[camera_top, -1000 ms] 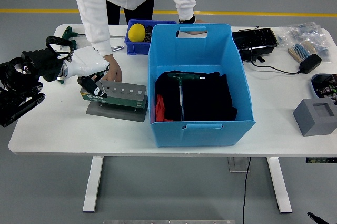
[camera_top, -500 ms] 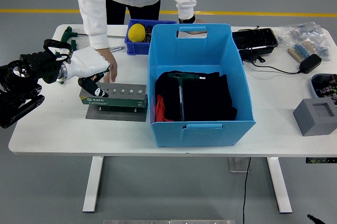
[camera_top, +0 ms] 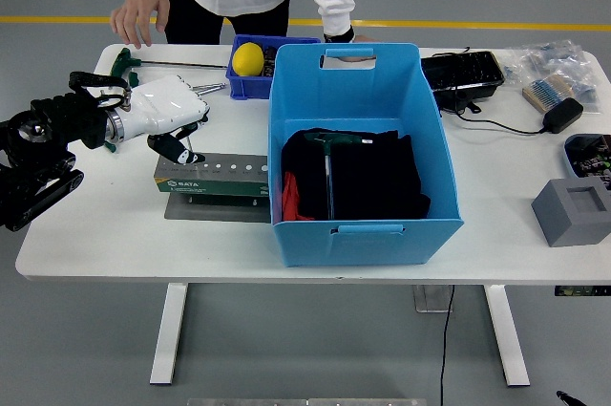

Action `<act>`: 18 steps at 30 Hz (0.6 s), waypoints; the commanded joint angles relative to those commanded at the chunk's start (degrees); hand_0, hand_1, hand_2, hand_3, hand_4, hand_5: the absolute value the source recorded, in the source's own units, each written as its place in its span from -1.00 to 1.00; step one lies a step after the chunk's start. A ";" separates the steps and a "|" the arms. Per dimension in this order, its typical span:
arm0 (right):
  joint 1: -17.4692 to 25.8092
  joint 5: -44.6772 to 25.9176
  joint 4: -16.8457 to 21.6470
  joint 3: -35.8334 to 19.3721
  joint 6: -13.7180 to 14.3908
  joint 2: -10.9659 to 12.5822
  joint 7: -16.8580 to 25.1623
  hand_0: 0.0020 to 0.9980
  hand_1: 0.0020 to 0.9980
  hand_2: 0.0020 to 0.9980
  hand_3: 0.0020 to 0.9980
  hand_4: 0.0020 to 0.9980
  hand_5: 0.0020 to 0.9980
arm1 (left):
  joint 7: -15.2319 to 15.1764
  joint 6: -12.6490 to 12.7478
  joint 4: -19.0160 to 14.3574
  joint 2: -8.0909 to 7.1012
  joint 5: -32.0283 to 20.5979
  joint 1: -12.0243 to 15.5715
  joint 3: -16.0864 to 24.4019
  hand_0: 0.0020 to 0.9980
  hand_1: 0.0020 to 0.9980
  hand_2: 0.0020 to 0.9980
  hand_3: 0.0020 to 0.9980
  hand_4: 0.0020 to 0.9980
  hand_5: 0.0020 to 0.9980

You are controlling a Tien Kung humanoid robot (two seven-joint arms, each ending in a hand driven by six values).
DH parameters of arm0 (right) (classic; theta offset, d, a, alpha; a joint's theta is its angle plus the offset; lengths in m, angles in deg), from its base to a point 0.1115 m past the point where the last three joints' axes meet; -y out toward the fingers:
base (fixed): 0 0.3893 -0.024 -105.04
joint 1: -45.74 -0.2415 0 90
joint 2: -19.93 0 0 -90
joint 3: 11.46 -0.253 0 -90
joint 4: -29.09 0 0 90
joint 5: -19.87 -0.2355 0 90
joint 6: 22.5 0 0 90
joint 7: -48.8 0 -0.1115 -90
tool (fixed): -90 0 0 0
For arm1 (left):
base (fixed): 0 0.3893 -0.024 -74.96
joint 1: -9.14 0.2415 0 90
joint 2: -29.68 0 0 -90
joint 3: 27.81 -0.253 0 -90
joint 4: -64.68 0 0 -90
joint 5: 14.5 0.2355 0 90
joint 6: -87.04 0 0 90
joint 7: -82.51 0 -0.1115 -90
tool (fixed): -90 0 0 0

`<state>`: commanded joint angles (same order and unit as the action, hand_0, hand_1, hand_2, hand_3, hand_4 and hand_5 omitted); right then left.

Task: Lift tool from toolbox,place it in box,lift tool from toolbox,place it in box

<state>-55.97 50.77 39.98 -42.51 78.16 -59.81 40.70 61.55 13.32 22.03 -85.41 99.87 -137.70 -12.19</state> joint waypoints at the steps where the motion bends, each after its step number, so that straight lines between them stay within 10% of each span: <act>1: -0.03 0.00 -0.01 0.03 -0.01 0.00 0.00 0.24 0.21 0.35 0.14 0.66 0.38 | -0.18 0.14 -0.42 0.11 -0.05 0.07 0.64 -0.66 -0.93 -0.84 -0.86 0.52 -0.05; 18: -0.19 -0.54 -0.09 0.31 0.02 0.19 0.16 0.24 0.20 0.35 0.14 0.66 0.38 | 0.60 -1.31 -7.27 -0.75 2.31 -1.43 6.17 -0.68 -0.96 -0.87 -0.90 0.44 -0.18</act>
<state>-56.16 50.23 39.89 -42.20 78.18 -59.62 40.87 62.15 12.01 14.75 -86.16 102.17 -139.13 -6.02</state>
